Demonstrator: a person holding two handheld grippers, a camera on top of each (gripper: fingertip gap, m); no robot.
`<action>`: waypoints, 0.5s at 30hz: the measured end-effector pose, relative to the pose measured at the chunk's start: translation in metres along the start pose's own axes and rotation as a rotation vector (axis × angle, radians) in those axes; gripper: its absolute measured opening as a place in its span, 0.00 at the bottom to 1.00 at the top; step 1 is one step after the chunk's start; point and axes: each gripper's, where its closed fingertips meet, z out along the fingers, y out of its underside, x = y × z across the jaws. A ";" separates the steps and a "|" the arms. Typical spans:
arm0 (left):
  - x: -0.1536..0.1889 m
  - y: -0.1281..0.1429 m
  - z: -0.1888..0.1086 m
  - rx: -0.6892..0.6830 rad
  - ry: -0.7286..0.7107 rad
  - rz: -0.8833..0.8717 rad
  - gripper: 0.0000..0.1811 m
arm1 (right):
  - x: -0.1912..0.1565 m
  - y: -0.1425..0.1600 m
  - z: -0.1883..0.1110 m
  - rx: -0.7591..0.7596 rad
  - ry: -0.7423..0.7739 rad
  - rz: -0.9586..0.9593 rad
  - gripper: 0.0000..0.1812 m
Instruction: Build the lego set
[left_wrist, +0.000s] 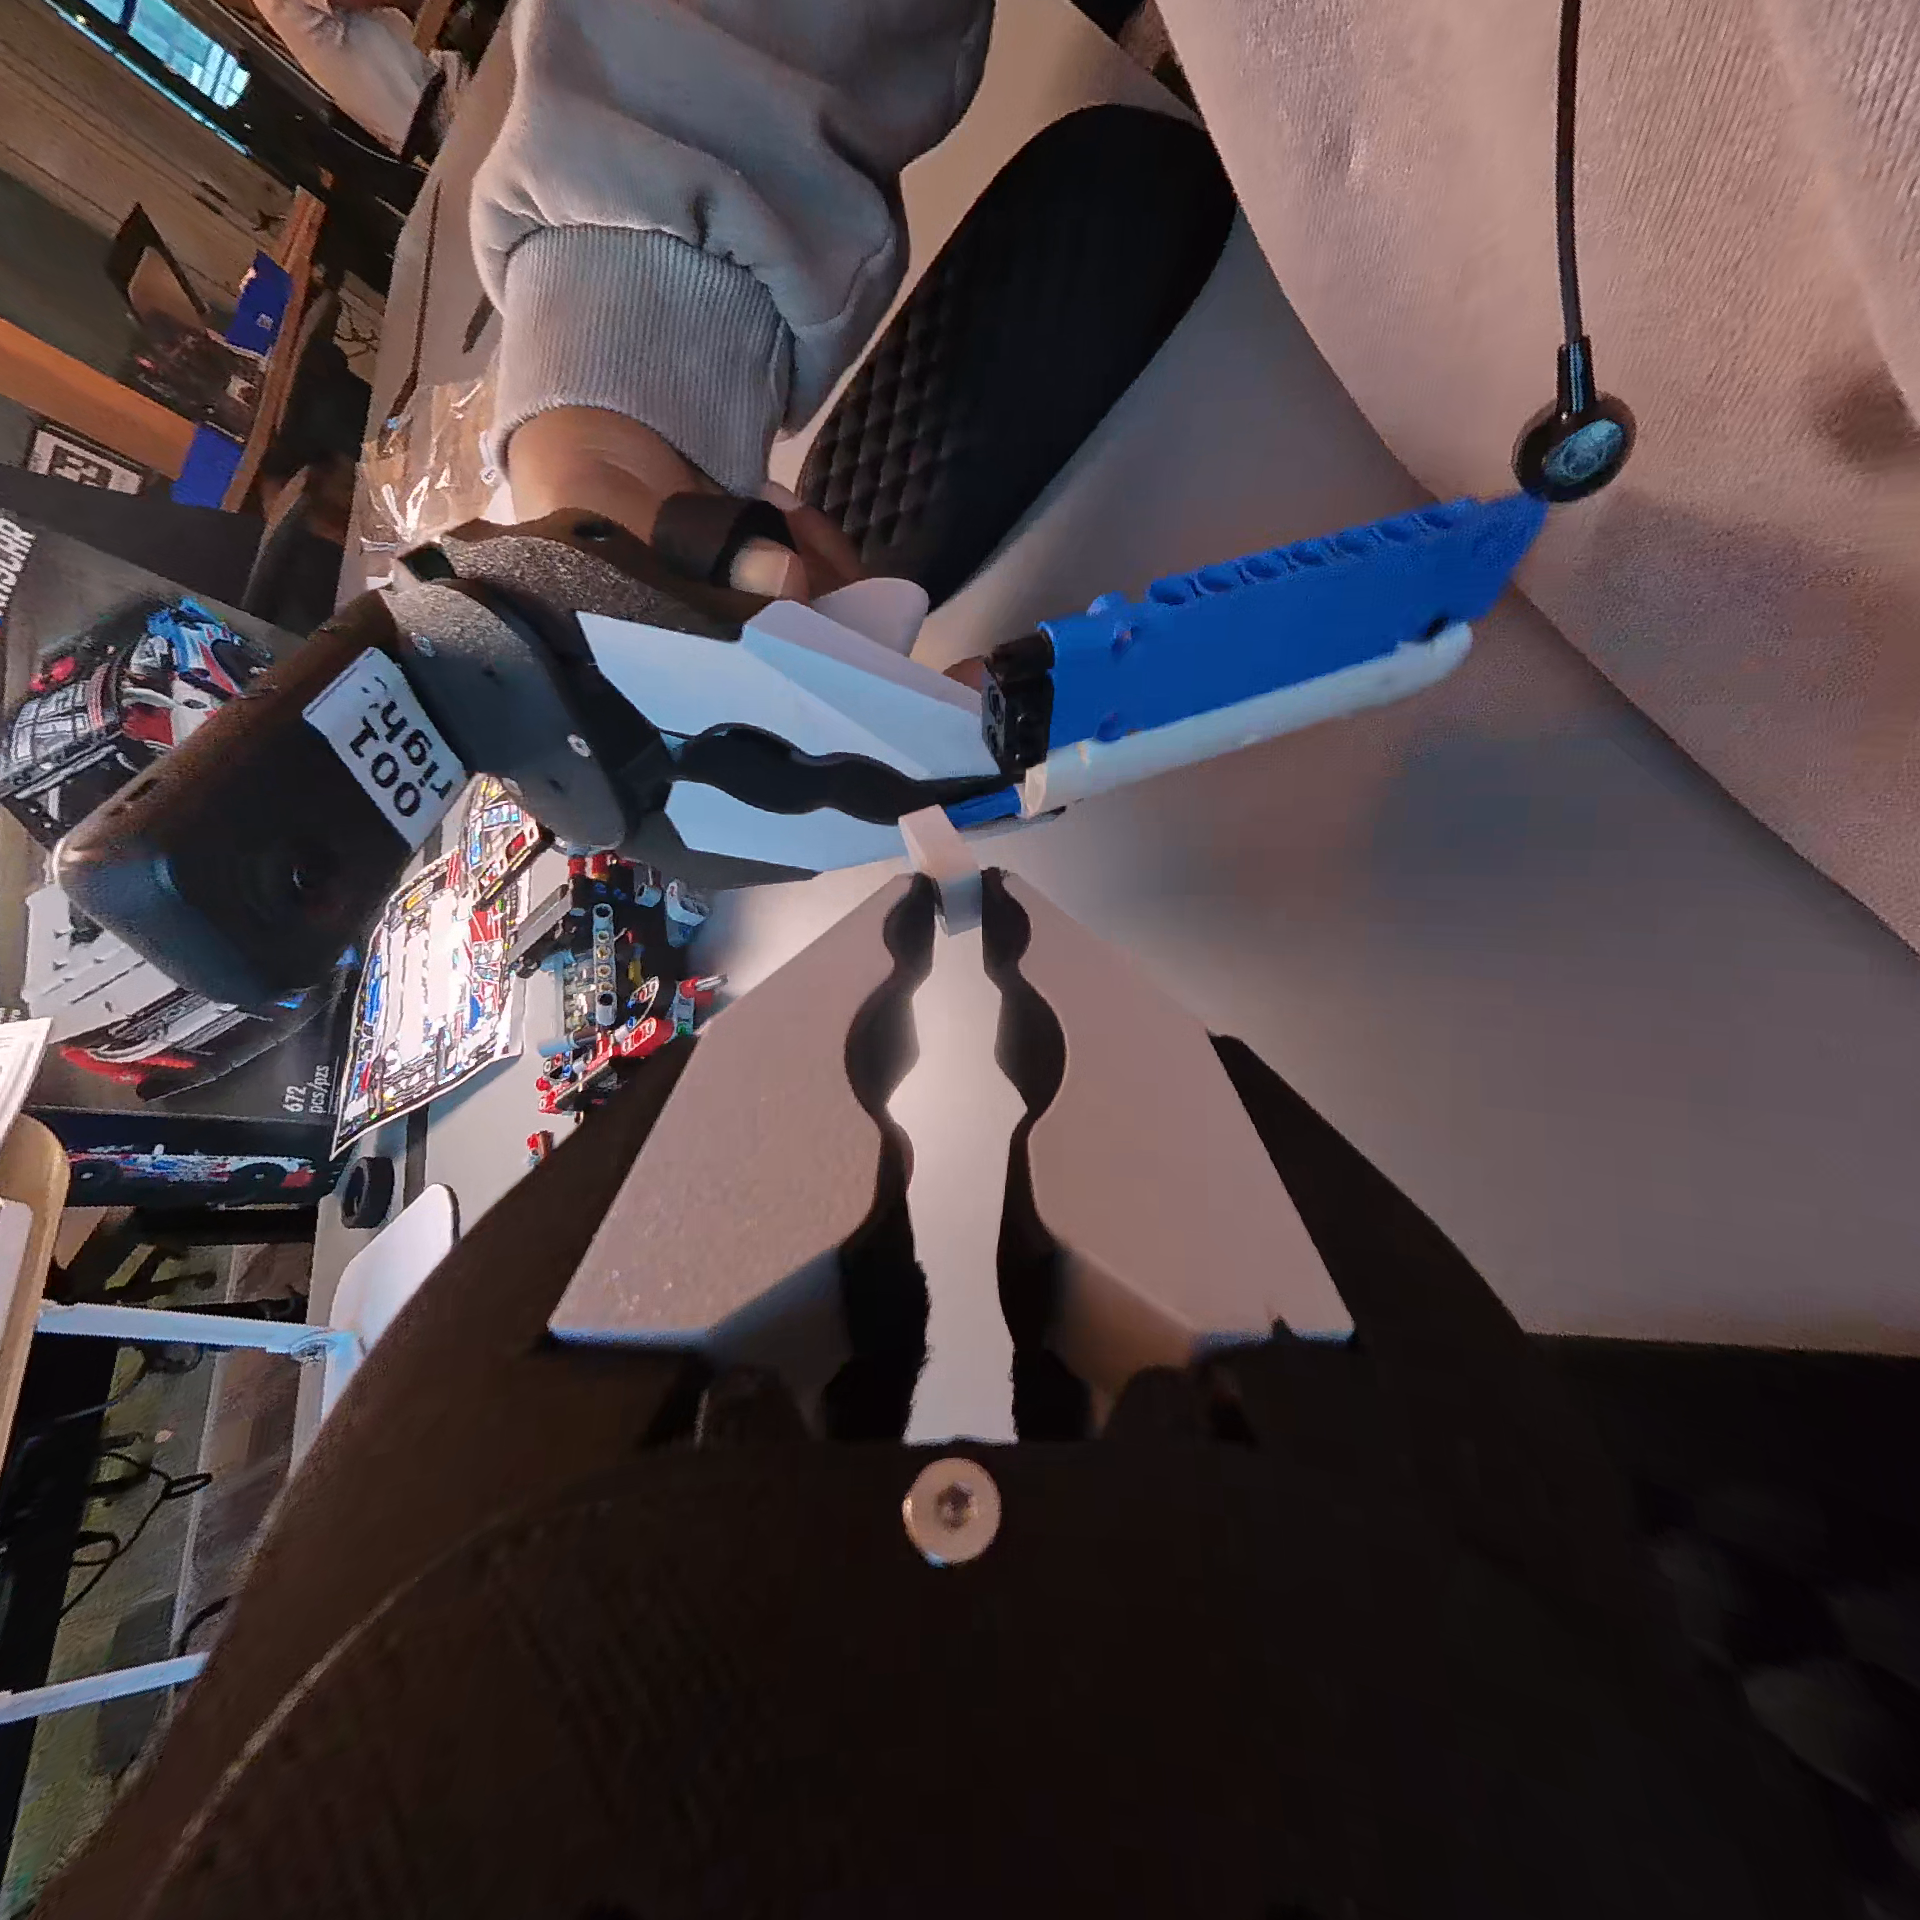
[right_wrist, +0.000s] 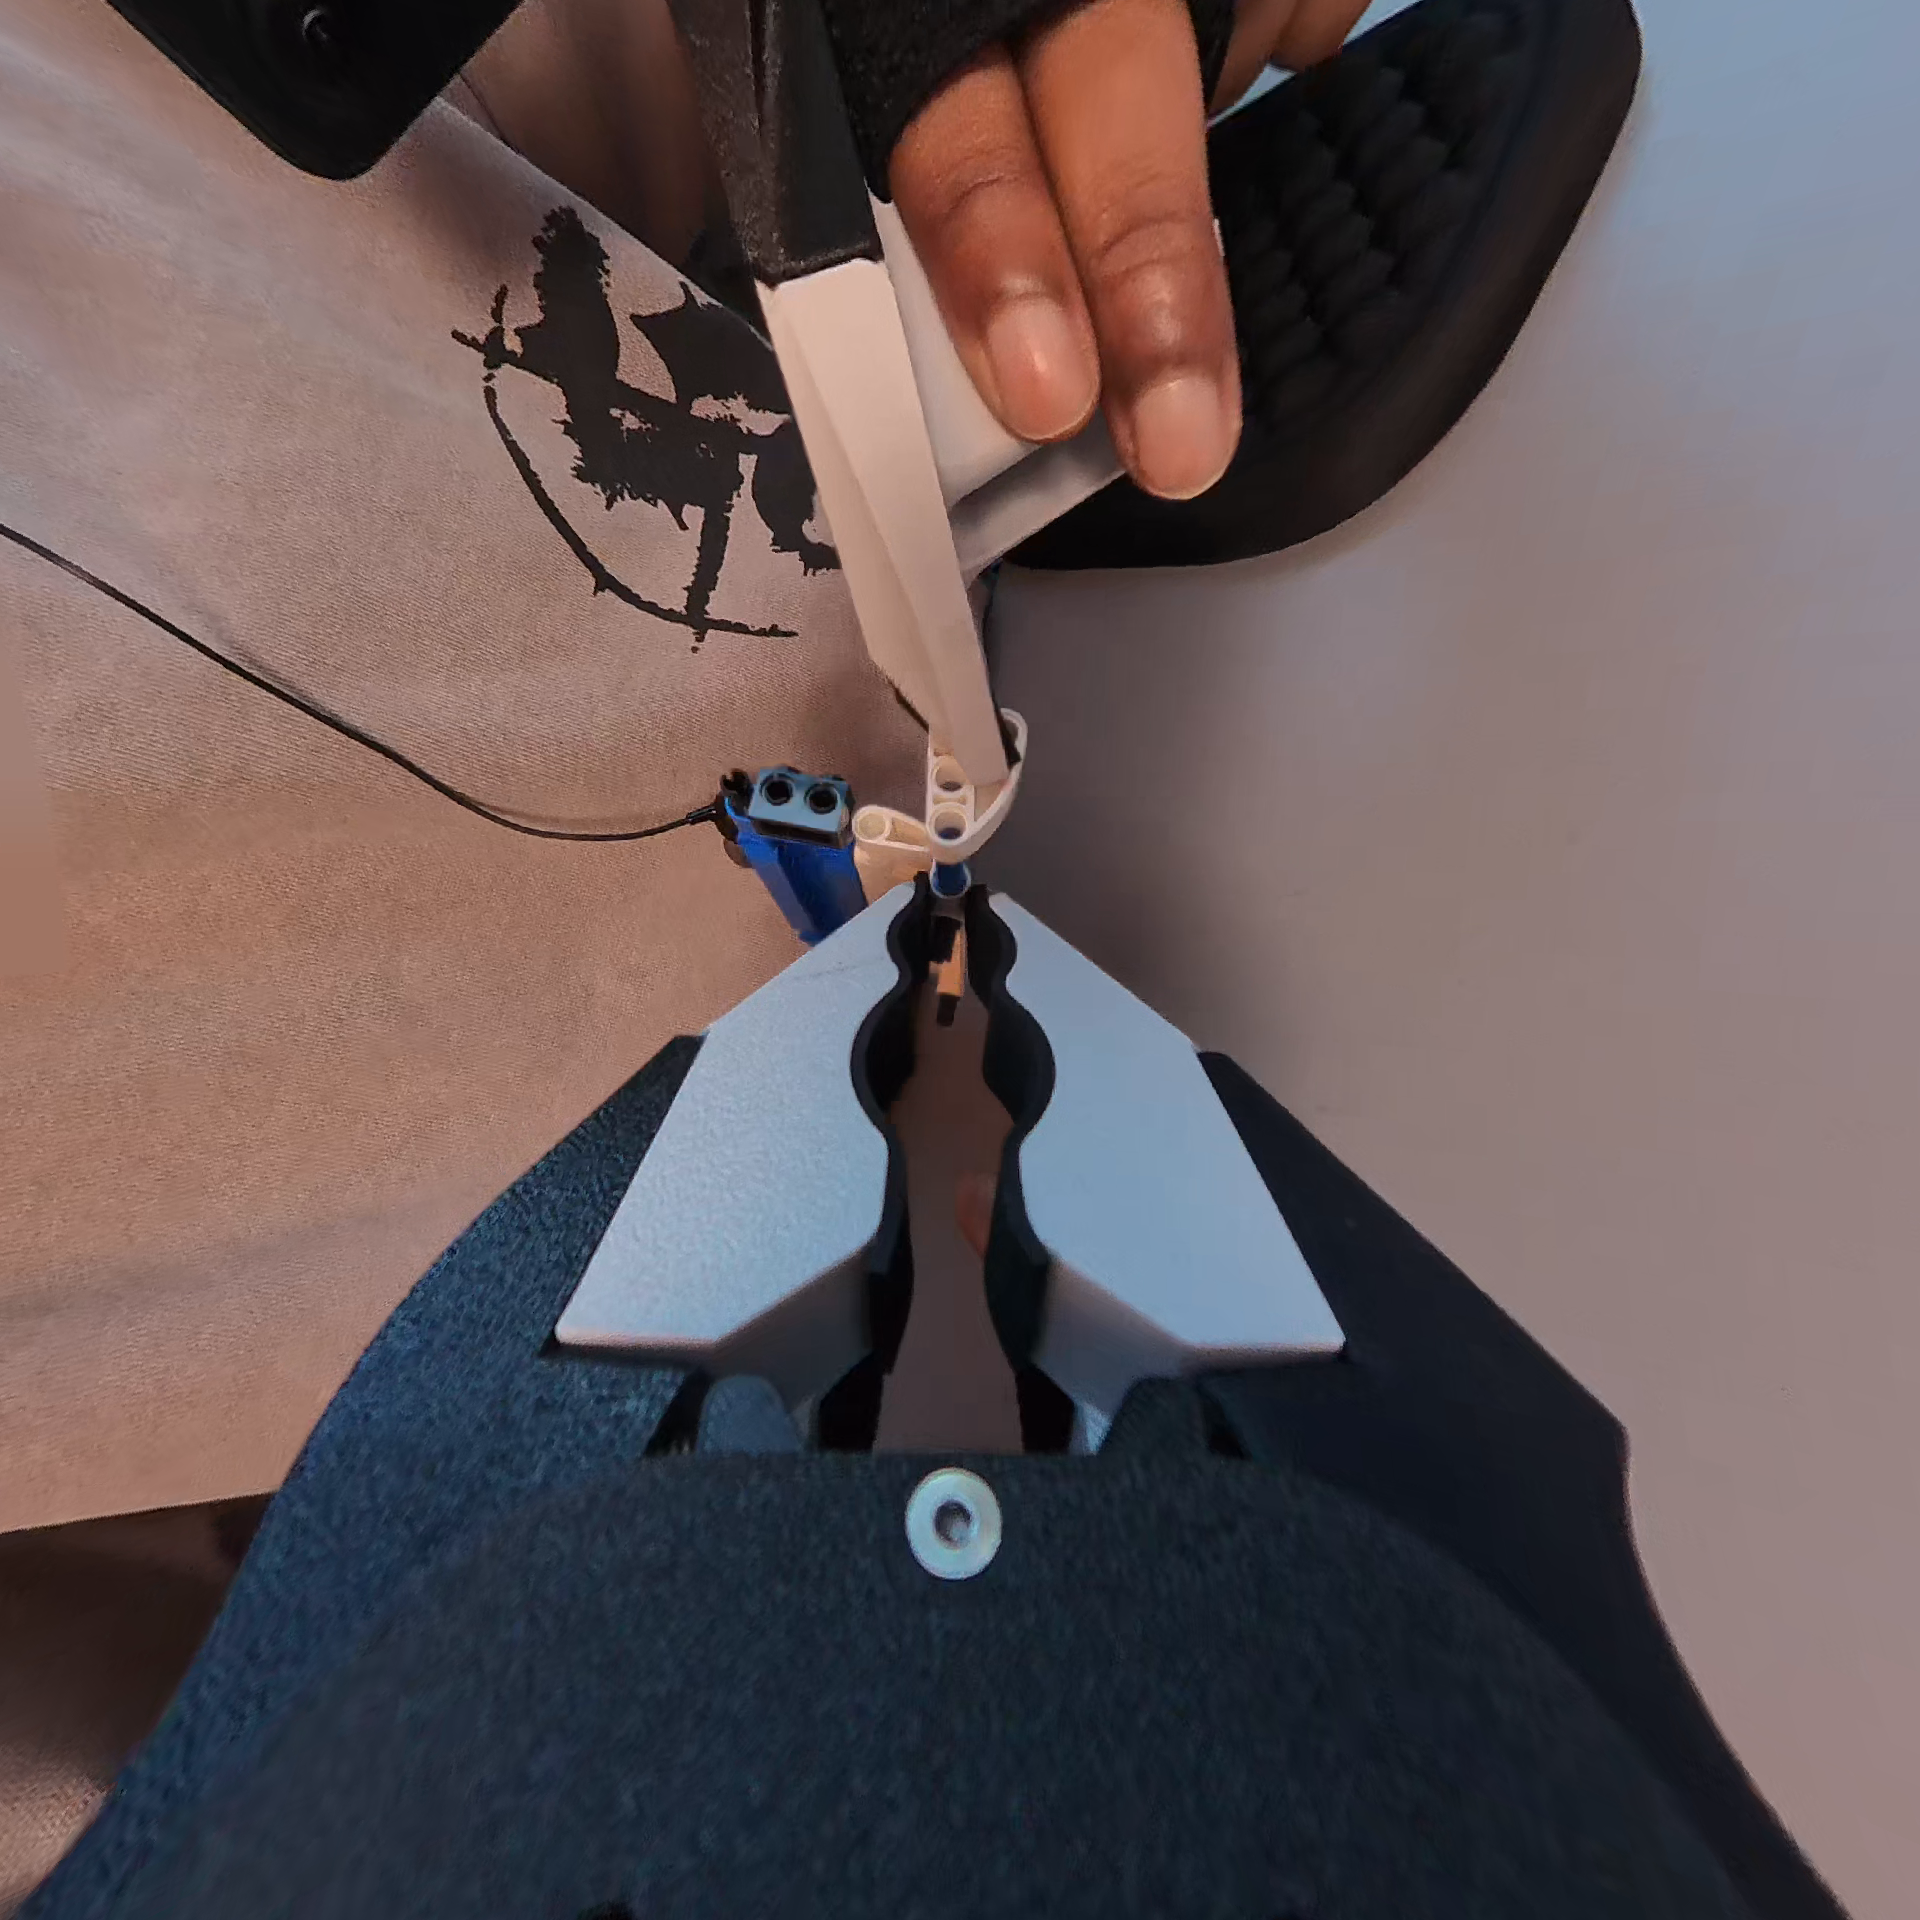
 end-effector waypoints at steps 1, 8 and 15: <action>0.000 0.000 -0.001 -0.004 0.004 0.010 0.04 | 0.000 0.000 -0.001 -0.006 0.003 -0.005 0.02; 0.017 -0.002 0.000 0.026 0.003 -0.031 0.04 | 0.004 -0.007 -0.012 0.098 0.024 -0.004 0.00; 0.007 0.027 0.003 -0.045 -0.145 -0.249 0.03 | 0.017 -0.016 -0.041 0.203 0.200 -0.059 0.00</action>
